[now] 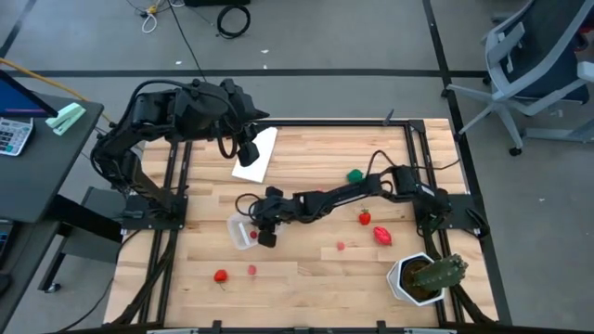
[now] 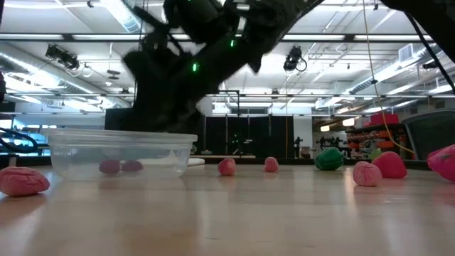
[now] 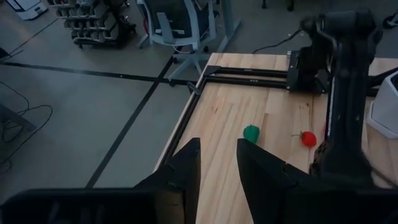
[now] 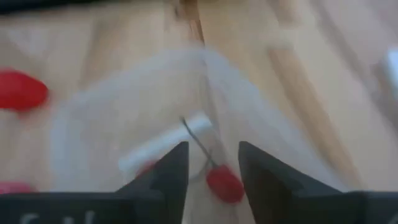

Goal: Pick and placing Produce into tupperware
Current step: Put the peach into the transparent bin

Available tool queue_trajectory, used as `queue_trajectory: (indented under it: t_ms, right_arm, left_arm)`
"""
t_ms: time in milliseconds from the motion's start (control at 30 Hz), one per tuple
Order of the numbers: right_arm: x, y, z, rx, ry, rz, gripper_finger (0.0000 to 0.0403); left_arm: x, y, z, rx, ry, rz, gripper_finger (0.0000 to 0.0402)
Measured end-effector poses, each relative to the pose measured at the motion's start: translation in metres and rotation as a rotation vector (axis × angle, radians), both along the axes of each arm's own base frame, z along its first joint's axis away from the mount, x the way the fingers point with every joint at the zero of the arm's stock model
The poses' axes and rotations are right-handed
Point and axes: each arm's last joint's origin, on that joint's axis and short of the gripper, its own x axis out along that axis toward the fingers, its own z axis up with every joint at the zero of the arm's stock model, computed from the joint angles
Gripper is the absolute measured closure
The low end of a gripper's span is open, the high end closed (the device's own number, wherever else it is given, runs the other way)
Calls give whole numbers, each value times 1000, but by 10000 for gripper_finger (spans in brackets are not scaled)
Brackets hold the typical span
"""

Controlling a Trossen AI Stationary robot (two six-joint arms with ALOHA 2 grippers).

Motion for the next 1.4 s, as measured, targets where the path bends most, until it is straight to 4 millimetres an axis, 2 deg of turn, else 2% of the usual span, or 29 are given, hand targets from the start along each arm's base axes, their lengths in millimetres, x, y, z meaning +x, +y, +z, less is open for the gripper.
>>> queue_trajectory:
  t_ms: [133,267,333,400,567,667,733,833,967,1100,1233,1400]
  right_arm:
    - [-17,0,47,-19,14,14,239]
    - [-50,3,83,-48,181,31,239]
    - [-66,7,95,-76,254,23,240]
    - [-78,14,97,-119,313,13,241]
    - [-97,34,76,-176,401,38,239]
    - [-109,34,54,-247,452,-77,238]
    - [-117,23,39,-281,488,-190,238]
    - [-123,1,22,-236,515,-300,238]
    - [-130,-31,4,-204,560,-346,238]
    - [-134,-55,-3,-131,598,-368,238]
    - [-136,-65,-4,-101,608,-382,238]
    - [-136,-67,-5,-46,613,-366,238]
  left_arm:
    - [-1,0,-1,0,11,0,287]
    - [-2,0,-3,-2,39,0,286]
    - [-3,0,-4,-7,51,2,288]
    - [-3,0,-5,-22,57,12,291]
    - [-5,0,-7,-30,75,16,290]
    - [-5,0,-7,-30,76,16,287]
    - [-5,0,-7,-31,75,16,287]
    - [-4,0,-7,-30,71,17,290]
    - [-4,0,-6,-30,64,17,291]
    - [-4,0,-6,-30,64,16,287]
    - [-4,0,-6,-26,66,13,288]
    - [-4,0,-6,-24,67,12,291]
